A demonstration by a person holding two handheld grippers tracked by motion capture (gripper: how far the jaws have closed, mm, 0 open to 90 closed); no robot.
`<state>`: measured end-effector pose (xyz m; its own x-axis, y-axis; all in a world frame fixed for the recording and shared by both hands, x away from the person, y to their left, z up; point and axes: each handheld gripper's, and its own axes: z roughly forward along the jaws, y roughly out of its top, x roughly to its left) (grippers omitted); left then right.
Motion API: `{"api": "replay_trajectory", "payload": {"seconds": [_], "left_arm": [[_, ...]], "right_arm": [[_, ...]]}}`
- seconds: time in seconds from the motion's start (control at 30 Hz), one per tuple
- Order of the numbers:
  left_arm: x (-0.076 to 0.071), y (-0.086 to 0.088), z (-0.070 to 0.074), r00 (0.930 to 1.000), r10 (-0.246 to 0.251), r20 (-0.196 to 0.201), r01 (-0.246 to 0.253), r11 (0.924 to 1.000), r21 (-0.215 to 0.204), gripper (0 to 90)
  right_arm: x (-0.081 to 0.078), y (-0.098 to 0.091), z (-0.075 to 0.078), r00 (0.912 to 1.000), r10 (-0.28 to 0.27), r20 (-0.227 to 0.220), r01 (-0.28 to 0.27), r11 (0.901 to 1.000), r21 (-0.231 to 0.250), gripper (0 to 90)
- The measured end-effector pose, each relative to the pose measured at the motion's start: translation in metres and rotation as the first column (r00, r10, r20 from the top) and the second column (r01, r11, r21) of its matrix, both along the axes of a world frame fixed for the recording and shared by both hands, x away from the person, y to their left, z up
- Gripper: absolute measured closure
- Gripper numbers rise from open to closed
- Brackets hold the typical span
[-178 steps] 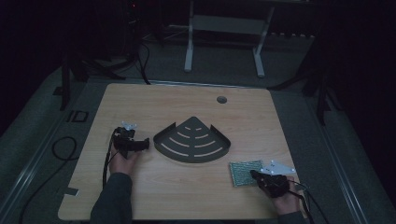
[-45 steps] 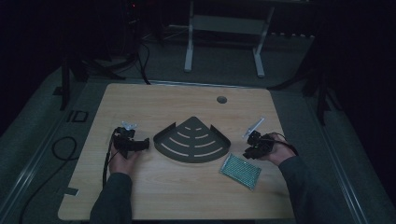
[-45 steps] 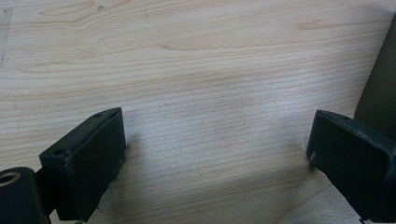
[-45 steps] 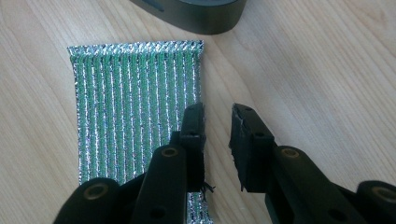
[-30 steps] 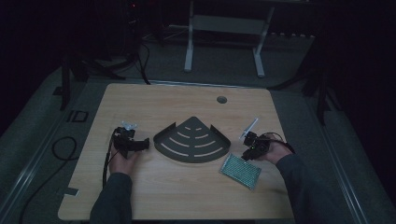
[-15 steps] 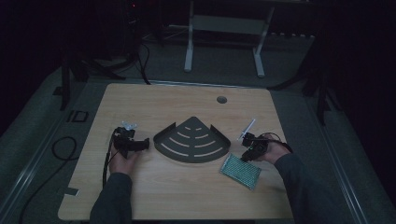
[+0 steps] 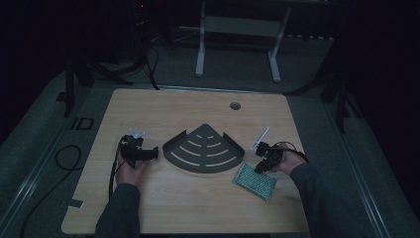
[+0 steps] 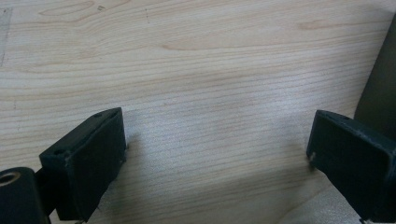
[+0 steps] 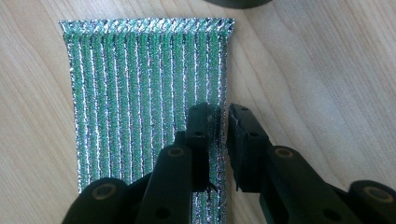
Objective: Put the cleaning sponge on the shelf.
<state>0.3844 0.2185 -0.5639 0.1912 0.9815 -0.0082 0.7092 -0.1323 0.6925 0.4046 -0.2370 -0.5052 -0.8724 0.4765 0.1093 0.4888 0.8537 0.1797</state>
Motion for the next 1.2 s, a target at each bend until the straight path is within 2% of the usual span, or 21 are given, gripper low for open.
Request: {"api": "replay_trajectory", "payload": {"seconds": [0.17, 0.3, 0.43, 0.67, 0.9, 1.1, 1.2], "left_arm": [[0.0, 0.0, 0.0, 1.0, 0.0, 0.0, 0.0, 1.0, 0.0, 5.0], [0.0, 0.0, 0.0, 1.0, 0.0, 0.0, 0.0, 1.0, 0.001, 5.0], [0.0, 0.0, 0.0, 1.0, 0.0, 0.0, 0.0, 1.0, 0.0, 5.0], [0.0, 0.0, 0.0, 1.0, 0.0, 0.0, 0.0, 1.0, 0.0, 5.0], [0.0, 0.0, 0.0, 1.0, 0.0, 0.0, 0.0, 1.0, 0.0, 5.0], [0.0, 0.0, 0.0, 1.0, 0.0, 0.0, 0.0, 1.0, 0.0, 5.0], [0.0, 0.0, 0.0, 1.0, 0.0, 0.0, 0.0, 1.0, 0.001, 5.0]], "right_arm": [[0.001, -0.001, -0.001, 0.9999, -0.008, -0.015, 0.008, 0.9999, 0.011, 79.8], [0.005, -0.005, -0.003, 0.9984, -0.023, -0.051, 0.025, 0.999, 0.037, 81.2], [0.006, -0.005, -0.004, 0.9971, -0.029, -0.071, 0.032, 0.9986, 0.042, 84.2], [0.006, -0.005, -0.003, 0.9975, -0.032, -0.063, 0.035, 0.9985, 0.043, 89.0], [0.003, -0.004, -0.001, 0.9981, -0.033, -0.053, 0.035, 0.9989, 0.031, 89.5], [-0.001, -0.002, 0.006, 0.999, -0.014, -0.043, 0.015, 0.9998, 0.01, 89.5], [-0.001, -0.003, 0.01, 0.9991, -0.024, -0.035, 0.025, 0.9996, 0.014, 89.5]]}}
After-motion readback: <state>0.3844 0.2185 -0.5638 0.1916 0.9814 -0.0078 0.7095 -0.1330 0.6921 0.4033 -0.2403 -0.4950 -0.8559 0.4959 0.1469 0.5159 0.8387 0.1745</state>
